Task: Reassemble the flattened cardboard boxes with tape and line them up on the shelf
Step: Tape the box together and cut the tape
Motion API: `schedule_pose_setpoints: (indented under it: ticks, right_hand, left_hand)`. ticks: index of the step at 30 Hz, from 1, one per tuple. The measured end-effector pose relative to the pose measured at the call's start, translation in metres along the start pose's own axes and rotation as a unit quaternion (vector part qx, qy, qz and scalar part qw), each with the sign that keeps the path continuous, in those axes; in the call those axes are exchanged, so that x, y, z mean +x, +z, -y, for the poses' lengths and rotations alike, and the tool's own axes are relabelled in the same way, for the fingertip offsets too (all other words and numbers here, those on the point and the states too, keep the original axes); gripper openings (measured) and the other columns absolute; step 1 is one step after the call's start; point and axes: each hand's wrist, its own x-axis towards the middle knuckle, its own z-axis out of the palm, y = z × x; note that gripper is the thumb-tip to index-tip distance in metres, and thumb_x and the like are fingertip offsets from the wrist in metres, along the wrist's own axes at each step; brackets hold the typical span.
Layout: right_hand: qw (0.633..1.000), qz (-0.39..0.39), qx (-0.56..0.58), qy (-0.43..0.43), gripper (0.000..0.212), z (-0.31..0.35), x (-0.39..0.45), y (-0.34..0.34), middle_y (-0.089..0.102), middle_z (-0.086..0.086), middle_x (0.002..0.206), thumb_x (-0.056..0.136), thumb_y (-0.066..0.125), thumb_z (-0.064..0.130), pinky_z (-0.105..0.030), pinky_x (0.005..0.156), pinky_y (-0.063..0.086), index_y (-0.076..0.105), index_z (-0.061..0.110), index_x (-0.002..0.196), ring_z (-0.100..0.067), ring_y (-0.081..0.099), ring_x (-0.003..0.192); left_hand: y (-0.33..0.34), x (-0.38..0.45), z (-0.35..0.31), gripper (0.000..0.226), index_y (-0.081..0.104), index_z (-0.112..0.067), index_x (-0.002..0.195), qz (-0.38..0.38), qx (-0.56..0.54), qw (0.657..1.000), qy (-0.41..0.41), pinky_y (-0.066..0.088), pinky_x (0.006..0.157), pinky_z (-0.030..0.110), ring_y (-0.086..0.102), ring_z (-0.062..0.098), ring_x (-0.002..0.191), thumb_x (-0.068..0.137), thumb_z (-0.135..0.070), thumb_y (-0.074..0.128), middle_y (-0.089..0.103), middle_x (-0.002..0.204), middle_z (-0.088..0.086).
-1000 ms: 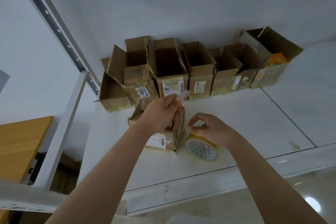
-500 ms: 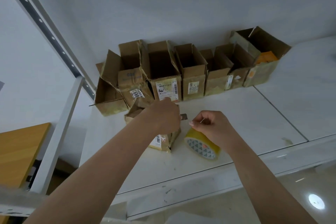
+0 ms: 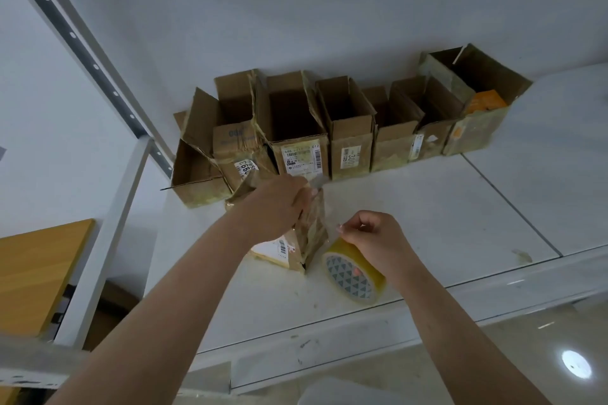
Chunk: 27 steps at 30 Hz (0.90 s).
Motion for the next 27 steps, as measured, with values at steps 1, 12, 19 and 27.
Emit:
schedule_pose_setpoints:
  ticks: [1, 12, 19, 27]
  right_hand:
    - [1.000, 0.003, 0.005, 0.006, 0.019, -0.001, 0.001, 0.002, 0.067, -0.009, 0.073, 0.086, 0.073, 0.030, -0.035, 0.050, 0.058, 0.067, 0.015, 0.076, -0.026, 0.068, 0.050]
    - [0.998, -0.037, 0.024, 0.043, 0.020, -0.020, 0.001, 0.001, 0.066, -0.006, 0.071, 0.085, 0.074, 0.028, -0.029, 0.044, 0.054, 0.067, 0.014, 0.074, -0.017, 0.063, 0.043]
    - [0.997, -0.048, 0.065, -0.005, 0.022, -0.007, -0.003, -0.023, 0.064, -0.004, 0.072, 0.085, 0.074, 0.028, -0.025, 0.046, 0.050, 0.066, 0.018, 0.068, -0.015, 0.064, 0.053]
    - [0.996, -0.008, 0.031, -0.081, 0.021, 0.029, -0.014, -0.032, 0.065, 0.004, 0.066, 0.086, 0.072, 0.028, -0.026, 0.044, 0.049, 0.068, 0.023, 0.066, -0.006, 0.063, 0.055]
  left_hand:
    - [0.004, 0.001, 0.003, 0.027, 0.051, -0.013, 0.087, -0.039, -0.013, 0.999, -0.027, 0.055, 0.075, 0.045, 0.065, 0.026, 0.073, 0.105, -0.021, 0.033, 0.063, 0.079, 0.008]
    - [0.059, 0.012, -0.009, 0.050, 0.032, -0.013, 0.126, -0.191, 0.144, 0.962, -0.129, 0.038, 0.059, 0.029, 0.064, 0.022, 0.086, 0.094, -0.038, 0.060, 0.059, 0.106, 0.003]
    - [0.038, -0.004, 0.009, 0.040, 0.052, -0.027, 0.119, -0.144, 0.033, 0.989, -0.021, 0.047, 0.065, 0.031, 0.063, 0.020, 0.084, 0.085, -0.035, 0.072, 0.062, 0.092, -0.006]
    - [0.019, -0.025, 0.044, 0.072, 0.044, -0.047, 0.135, -0.055, 0.035, 0.996, 0.063, 0.044, 0.073, 0.022, 0.058, 0.008, 0.087, 0.072, -0.054, 0.078, 0.061, 0.103, -0.022]
